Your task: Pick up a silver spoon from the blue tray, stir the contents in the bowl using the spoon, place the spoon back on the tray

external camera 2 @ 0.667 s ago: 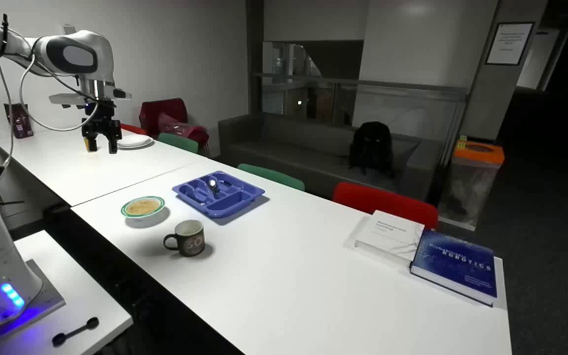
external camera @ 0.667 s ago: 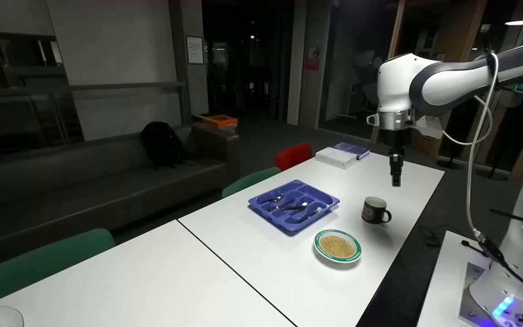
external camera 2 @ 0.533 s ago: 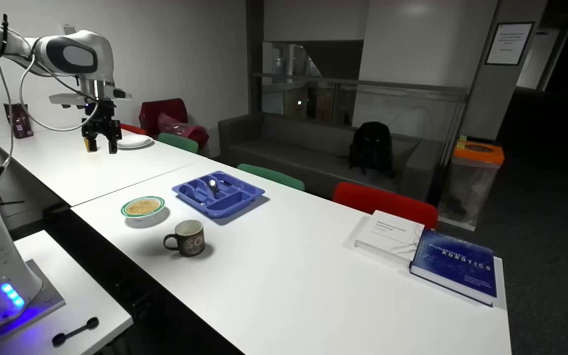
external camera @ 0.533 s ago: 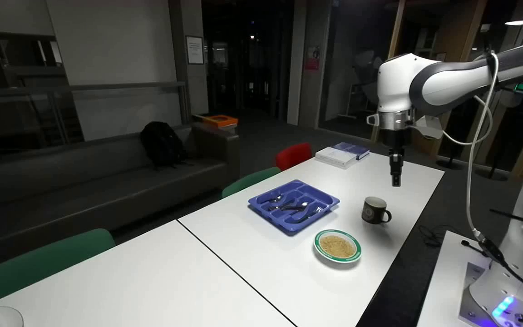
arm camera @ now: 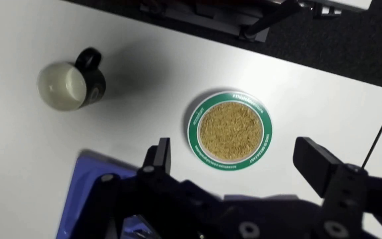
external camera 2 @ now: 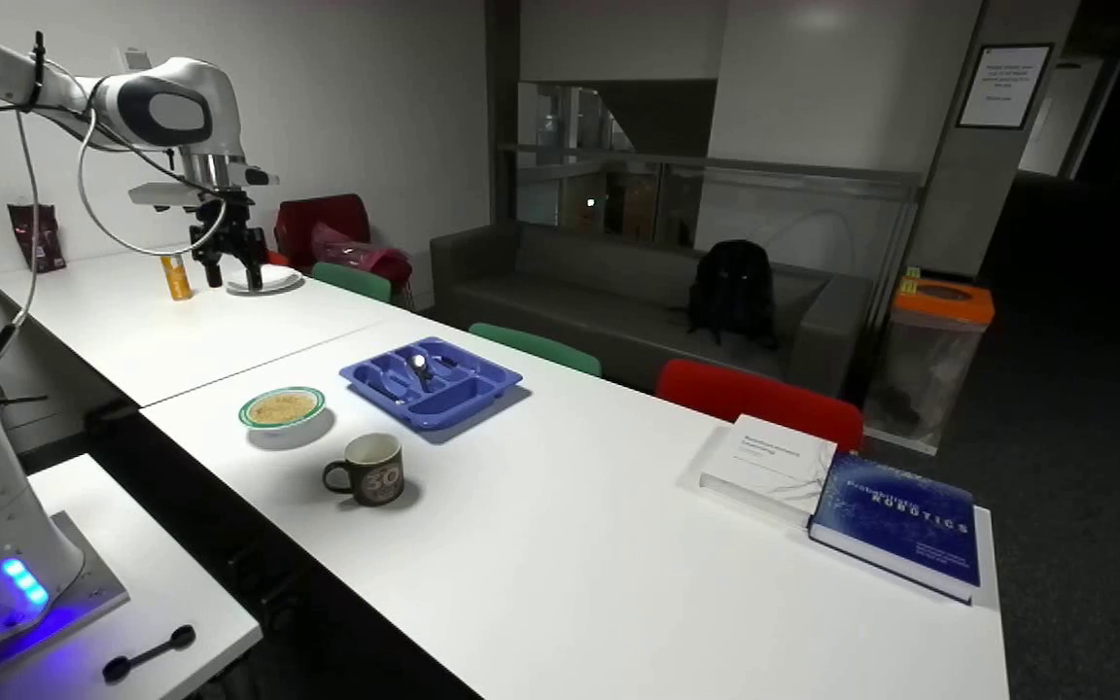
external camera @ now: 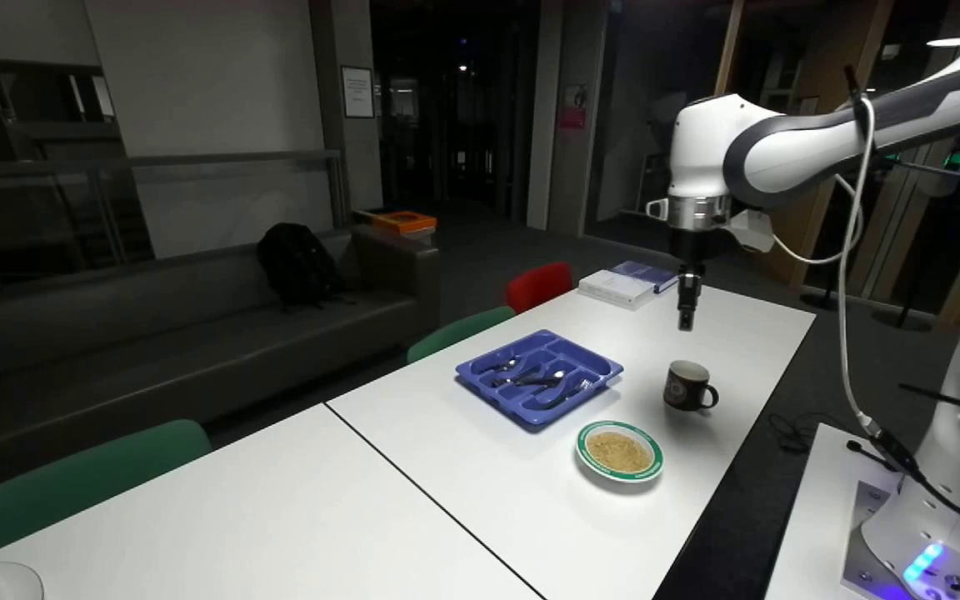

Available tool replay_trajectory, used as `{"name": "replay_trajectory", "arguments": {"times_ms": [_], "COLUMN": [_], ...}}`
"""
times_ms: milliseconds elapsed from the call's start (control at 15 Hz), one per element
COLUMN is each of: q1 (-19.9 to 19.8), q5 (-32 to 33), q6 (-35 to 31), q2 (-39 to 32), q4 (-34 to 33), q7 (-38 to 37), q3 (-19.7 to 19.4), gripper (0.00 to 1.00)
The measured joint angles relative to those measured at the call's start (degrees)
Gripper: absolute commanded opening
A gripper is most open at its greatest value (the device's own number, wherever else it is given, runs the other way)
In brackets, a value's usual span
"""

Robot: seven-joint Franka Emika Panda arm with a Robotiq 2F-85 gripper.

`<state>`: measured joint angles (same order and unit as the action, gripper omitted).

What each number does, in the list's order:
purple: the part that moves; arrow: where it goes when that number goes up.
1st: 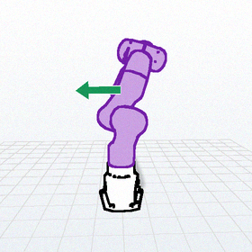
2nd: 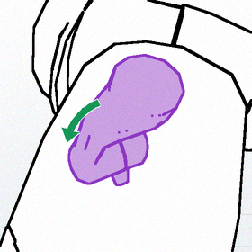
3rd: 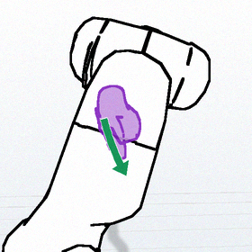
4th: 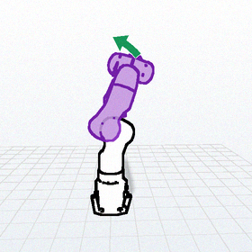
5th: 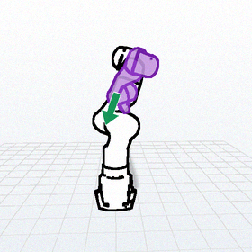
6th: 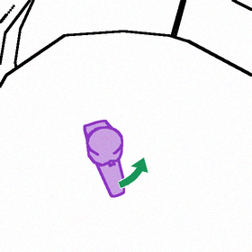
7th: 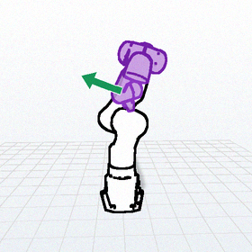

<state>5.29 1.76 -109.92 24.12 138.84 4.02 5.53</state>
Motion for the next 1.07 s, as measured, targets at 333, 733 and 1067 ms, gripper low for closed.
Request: {"name": "replay_trajectory", "arguments": {"times_ms": [333,733,1067], "q1": [-0.2,-1.4,-1.4], "q5": [5.2,7.1,7.0], "q6": [-0.6,4.3,2.8], "q2": [-17.7,-33.4,-34.0], "q4": [-13.9,-27.9,-27.8], "q7": [11.8,21.2,21.4], "q3": [-1.3,-2.9,-2.6], "gripper": [1.00,1.00,1.00]}}
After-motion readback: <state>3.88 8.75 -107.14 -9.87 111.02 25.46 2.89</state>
